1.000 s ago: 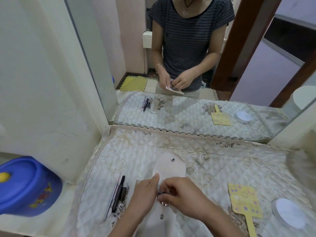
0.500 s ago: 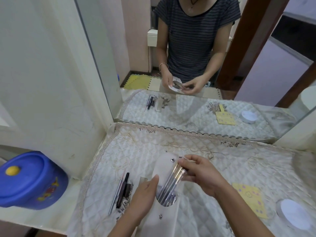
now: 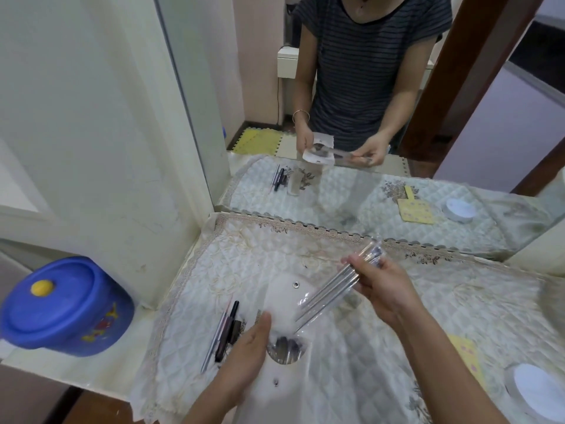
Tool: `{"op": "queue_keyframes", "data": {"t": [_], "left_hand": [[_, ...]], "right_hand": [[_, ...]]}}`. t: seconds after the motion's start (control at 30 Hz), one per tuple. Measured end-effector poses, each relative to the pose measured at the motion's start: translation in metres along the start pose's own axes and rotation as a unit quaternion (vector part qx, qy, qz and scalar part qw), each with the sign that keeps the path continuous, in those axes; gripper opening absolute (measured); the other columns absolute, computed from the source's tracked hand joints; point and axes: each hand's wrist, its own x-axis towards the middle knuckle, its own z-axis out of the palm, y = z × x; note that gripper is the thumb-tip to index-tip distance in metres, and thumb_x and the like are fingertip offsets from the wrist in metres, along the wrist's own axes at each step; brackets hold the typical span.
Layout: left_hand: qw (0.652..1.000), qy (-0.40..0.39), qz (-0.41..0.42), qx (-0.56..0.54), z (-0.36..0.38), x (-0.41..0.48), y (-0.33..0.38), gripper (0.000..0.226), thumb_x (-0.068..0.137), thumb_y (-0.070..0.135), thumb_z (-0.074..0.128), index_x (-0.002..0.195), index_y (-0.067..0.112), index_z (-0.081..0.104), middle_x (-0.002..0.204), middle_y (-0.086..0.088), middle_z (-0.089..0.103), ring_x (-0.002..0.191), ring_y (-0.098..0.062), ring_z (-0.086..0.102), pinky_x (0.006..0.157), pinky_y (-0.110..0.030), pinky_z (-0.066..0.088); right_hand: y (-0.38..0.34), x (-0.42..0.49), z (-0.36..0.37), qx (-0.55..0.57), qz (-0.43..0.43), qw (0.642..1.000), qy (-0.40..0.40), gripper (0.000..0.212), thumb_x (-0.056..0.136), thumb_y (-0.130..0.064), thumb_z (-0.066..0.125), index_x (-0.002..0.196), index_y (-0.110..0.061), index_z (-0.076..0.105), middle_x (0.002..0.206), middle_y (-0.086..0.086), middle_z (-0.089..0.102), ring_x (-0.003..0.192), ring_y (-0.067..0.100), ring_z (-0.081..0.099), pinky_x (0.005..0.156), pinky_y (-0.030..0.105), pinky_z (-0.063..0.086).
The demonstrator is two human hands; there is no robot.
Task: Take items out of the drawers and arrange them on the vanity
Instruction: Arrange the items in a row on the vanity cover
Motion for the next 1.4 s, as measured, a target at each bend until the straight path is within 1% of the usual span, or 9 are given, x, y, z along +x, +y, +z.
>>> {"op": "queue_keyframes", "data": {"t": [0.13,0.3,0.57,0.7,0.9,1.03,1.2,1.3,1.4], "left_hand": [[0.997,-0.064,-0.016,-0.028,-0.026,-0.008,-0.02,0.009,0.087,0.024,0.059,0.094,0.019,0.061,0.079,0.008,0.071,0.072,0.0,0.065,0.058,-0.011,0.045],[0.994,-0.059,-0.05,-0.079,-0.053,-0.017,-0.041,0.064,0.052,0.016,0.077,0.111,0.026,0.054,0.099,0.005,0.074,0.085,-0.004,0.069,0.064,-0.017,0.053],[0.99,0.085,-0.031,-0.112,-0.072,-0.014,-0.041,0.062,0.065,0.016,0.076,0.115,0.031,0.043,0.104,0.001,0.062,0.087,-0.016,0.063,0.062,-0.02,0.051],[0.987,0.095,-0.006,-0.133,-0.074,-0.014,-0.04,0.056,0.073,0.005,0.074,0.11,0.036,0.046,0.106,0.006,0.063,0.082,-0.006,0.064,0.06,-0.016,0.051],[0.988,0.0,0.004,-0.154,-0.062,-0.012,-0.021,0.049,0.076,0.007,0.072,0.105,0.038,0.048,0.1,0.01,0.065,0.075,-0.004,0.066,0.064,-0.016,0.053],[0.987,-0.092,0.016,-0.129,-0.041,-0.005,-0.005,0.058,0.066,0.011,0.072,0.115,0.034,0.05,0.105,0.009,0.071,0.088,-0.01,0.068,0.07,-0.024,0.053],[0.97,-0.144,-0.053,-0.19,-0.016,0.005,0.004,0.033,0.079,0.006,0.067,0.111,0.008,0.06,0.093,-0.01,0.073,0.081,-0.022,0.069,0.066,-0.03,0.055],[0.958,-0.166,-0.106,-0.21,-0.009,0.012,0.007,0.032,0.077,0.011,0.067,0.105,-0.004,0.064,0.092,-0.018,0.072,0.078,-0.027,0.07,0.064,-0.031,0.055],[0.929,-0.214,-0.154,-0.261,-0.004,0.016,0.009,0.037,0.074,0.008,0.062,0.107,-0.007,0.063,0.103,-0.025,0.067,0.082,-0.033,0.069,0.067,-0.037,0.058]], "right_hand": [[0.021,0.018,-0.01,-0.129,0.022,0.991,-0.006,0.003,0.082,-0.005,0.064,0.081,-0.005,0.061,0.063,0.004,0.067,0.053,0.014,0.062,0.052,0.024,0.046],[0.095,0.025,0.002,-0.275,0.118,0.951,-0.083,0.012,0.079,-0.004,0.068,0.072,-0.008,0.059,0.055,0.001,0.048,0.036,0.001,0.044,0.034,0.013,0.033],[0.141,0.045,0.038,-0.316,0.083,0.942,-0.07,0.026,0.07,-0.017,0.078,0.064,-0.005,0.055,0.069,0.01,0.054,0.066,0.019,0.051,0.063,0.031,0.038],[0.143,0.047,0.05,-0.369,0.047,0.926,-0.059,0.029,0.07,-0.02,0.077,0.074,-0.002,0.055,0.073,0.008,0.052,0.072,0.019,0.05,0.067,0.037,0.041],[0.108,0.024,0.053,-0.425,-0.086,0.9,-0.044,0.061,0.078,-0.03,0.071,0.131,-0.016,0.044,0.132,0.006,0.047,0.121,0.021,0.042,0.105,0.038,0.037],[0.061,0.001,0.064,-0.287,-0.126,0.931,-0.187,0.049,0.081,-0.027,0.068,0.125,-0.034,0.049,0.121,-0.012,0.057,0.109,0.005,0.055,0.095,0.027,0.046],[0.037,-0.015,0.045,-0.355,-0.221,0.895,-0.157,0.022,0.082,-0.019,0.067,0.075,-0.039,0.064,0.072,-0.028,0.066,0.07,-0.005,0.059,0.067,0.013,0.043],[0.041,-0.032,0.032,-0.413,-0.231,0.861,-0.183,0.009,0.084,-0.027,0.064,0.085,-0.033,0.071,0.079,-0.027,0.069,0.08,-0.005,0.063,0.071,0.01,0.045],[0.048,-0.045,0.021,-0.478,-0.246,0.822,-0.189,0.034,0.079,-0.05,0.046,0.094,-0.03,0.069,0.092,-0.012,0.073,0.085,0.003,0.065,0.078,0.022,0.05]]}}
